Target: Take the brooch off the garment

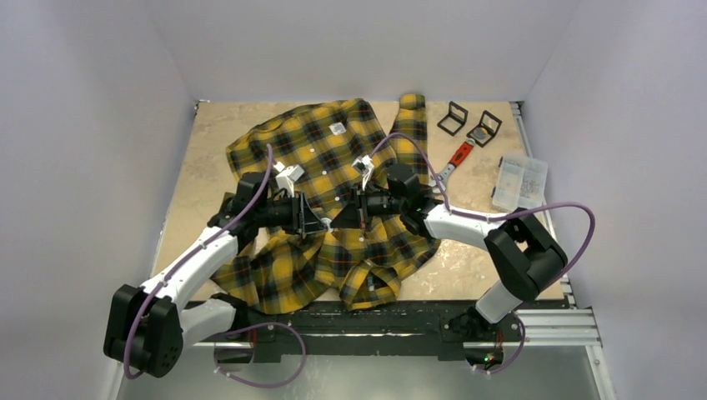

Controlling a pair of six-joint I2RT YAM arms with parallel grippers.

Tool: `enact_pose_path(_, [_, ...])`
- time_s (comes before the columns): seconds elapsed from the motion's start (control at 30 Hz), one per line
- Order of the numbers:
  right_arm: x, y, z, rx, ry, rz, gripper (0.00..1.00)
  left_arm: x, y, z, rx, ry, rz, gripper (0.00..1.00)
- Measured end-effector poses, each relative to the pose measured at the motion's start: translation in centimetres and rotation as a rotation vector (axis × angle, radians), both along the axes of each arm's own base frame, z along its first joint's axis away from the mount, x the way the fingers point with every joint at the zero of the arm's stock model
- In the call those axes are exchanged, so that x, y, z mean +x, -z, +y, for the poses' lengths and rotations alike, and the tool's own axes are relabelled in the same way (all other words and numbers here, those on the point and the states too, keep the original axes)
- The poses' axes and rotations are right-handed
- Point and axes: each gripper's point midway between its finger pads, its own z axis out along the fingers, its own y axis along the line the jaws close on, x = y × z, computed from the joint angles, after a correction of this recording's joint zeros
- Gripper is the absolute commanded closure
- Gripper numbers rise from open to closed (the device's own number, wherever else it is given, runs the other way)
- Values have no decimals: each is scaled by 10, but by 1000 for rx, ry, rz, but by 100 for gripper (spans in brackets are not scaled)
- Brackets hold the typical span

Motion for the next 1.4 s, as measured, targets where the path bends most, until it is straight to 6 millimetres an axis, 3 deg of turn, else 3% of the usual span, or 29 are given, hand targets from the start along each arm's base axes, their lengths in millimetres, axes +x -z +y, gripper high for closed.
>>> enact_pose_path(0.13, [1,2,1,-9,11,-8,100,1,2,1,5,-19,32,77])
enact_pose_path(0.37, [1,5,1,-19,14,-19,100,0,4,1,5,-22,50,51])
enact_pose_path(0.6, [-1,9,2,-36,2,-60,100,-2,-8,2,-24,-7,17,36])
enact_pose_path(0.8, [2,14,0,-58,7,-100,100,4,-20,16,-51,-44,-18,35])
enact_pose_path(1.03, [5,21,-2,-86,19,-164,100,12,-15,32,-45,-96,2,35])
enact_pose_path(1.4, [-8,37,4,-184,-8,-399,100,10,-9,34,-27,-96,25,34])
